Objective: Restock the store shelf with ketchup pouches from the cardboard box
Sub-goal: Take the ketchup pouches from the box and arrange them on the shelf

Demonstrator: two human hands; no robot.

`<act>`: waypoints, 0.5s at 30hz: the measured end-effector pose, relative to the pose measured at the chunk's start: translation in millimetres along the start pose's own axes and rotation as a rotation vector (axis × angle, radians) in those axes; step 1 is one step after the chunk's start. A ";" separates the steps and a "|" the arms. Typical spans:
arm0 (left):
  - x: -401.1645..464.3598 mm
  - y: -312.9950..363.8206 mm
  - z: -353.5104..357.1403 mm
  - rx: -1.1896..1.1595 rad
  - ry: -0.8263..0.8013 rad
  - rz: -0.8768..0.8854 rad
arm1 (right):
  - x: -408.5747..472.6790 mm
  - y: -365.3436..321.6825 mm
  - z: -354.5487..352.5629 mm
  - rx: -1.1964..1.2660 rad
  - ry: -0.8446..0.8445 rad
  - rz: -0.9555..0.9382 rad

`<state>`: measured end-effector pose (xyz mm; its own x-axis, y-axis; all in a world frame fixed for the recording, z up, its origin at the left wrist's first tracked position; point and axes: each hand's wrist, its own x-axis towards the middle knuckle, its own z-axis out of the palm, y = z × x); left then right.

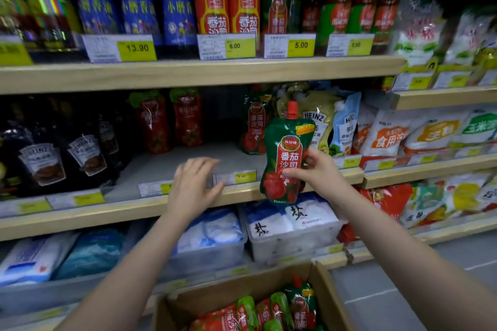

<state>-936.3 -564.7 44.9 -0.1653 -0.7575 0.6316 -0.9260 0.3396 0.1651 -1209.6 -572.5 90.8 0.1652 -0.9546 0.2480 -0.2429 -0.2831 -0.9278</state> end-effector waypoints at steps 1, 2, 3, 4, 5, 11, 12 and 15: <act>2.8 -6.3 1.3 0.010 -0.042 -0.018 | 10.3 -7.4 0.1 -0.016 0.003 -0.028; 3.7 -11.0 3.4 0.020 -0.081 -0.017 | 20.3 -13.0 0.4 -0.030 0.009 -0.055; 2.8 -14.0 7.6 0.057 -0.102 0.009 | 30.0 -17.5 1.1 -0.043 0.017 -0.080; 0.7 -15.5 12.7 0.122 -0.107 0.044 | 39.2 -20.7 2.2 -0.054 0.027 -0.102; -1.8 -16.1 17.7 0.190 -0.096 0.072 | 48.2 -22.1 3.4 -0.061 0.038 -0.122; -4.9 -21.4 35.9 0.328 0.024 0.093 | 93.7 -8.2 11.1 -0.102 0.057 -0.178; -5.1 -22.0 37.0 0.330 0.038 0.105 | 97.8 -2.9 13.0 -0.102 0.054 -0.165; -5.5 -22.4 38.4 0.324 0.057 0.118 | 106.8 14.7 18.2 -0.074 0.061 -0.104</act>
<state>-927.7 -589.5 8.7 -0.2670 -0.6883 0.6745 -0.9628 0.2216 -0.1549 -1178.1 -676.9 98.5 0.1355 -0.9229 0.3604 -0.2979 -0.3849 -0.8736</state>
